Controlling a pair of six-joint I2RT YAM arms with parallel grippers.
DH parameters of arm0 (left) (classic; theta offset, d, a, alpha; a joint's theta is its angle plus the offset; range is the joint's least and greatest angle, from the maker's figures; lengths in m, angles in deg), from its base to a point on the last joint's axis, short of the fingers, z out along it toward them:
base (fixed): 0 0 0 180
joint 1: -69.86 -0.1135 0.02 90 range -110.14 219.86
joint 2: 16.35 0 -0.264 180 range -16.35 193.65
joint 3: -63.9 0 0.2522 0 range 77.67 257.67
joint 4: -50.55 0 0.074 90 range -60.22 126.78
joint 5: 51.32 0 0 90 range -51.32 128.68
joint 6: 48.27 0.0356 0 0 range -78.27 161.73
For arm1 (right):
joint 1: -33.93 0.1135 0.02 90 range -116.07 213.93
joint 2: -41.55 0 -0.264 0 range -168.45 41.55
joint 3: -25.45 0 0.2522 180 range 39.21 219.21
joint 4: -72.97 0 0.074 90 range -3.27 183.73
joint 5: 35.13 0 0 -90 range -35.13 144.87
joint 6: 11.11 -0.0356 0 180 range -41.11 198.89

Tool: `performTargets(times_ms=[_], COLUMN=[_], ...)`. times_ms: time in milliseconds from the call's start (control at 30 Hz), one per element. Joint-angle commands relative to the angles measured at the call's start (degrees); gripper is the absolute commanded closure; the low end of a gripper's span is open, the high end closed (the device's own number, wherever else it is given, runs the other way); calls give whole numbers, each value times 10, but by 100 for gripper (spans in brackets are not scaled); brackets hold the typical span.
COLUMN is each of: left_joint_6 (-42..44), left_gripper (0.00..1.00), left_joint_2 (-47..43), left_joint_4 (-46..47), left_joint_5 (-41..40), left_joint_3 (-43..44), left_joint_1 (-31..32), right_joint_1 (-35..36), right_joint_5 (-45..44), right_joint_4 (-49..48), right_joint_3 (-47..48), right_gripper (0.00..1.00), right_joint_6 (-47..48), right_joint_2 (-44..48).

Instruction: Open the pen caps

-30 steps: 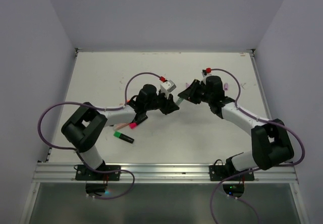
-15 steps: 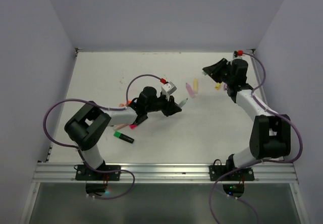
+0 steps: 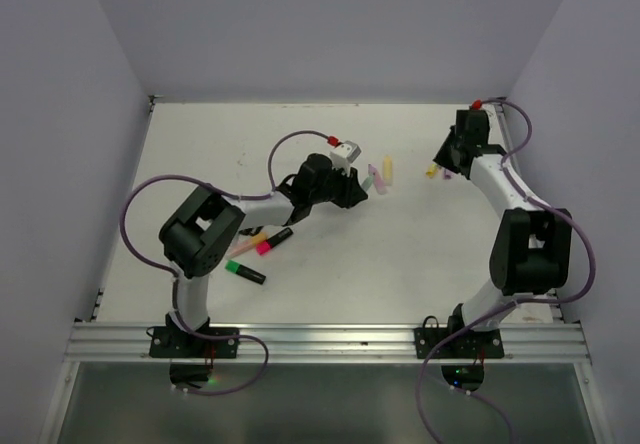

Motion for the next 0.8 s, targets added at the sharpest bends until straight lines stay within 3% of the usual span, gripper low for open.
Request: performTargets(times_ms=[0,200,433,633,767], left_joint_6=[-51,-108,-160,-196,-218], left_gripper=[100,100,100,100,83], left_joint_2=[29,90,171,181,191], left_joint_4=[-32,-73,-100,-90,-93], left_joint_5=[-83,-116,-129,-157,-156], left_joint_3=[60,129,198,202,215], left_joint_1=[-3,-3,-5,-11,-14], right_joint_1=[-6,-6,-6,-24,-25], right_joint_5=[-125,-212,-256,-271,-269], right_joint_4=[88,112,102,105,103], right_joint_3=[32,61,107,133,149], right_gripper=[100,100,100,100,100], right_joint_6=[61,87,97,96,97], right_joint_2=[-29,-73,-141,-187,-218])
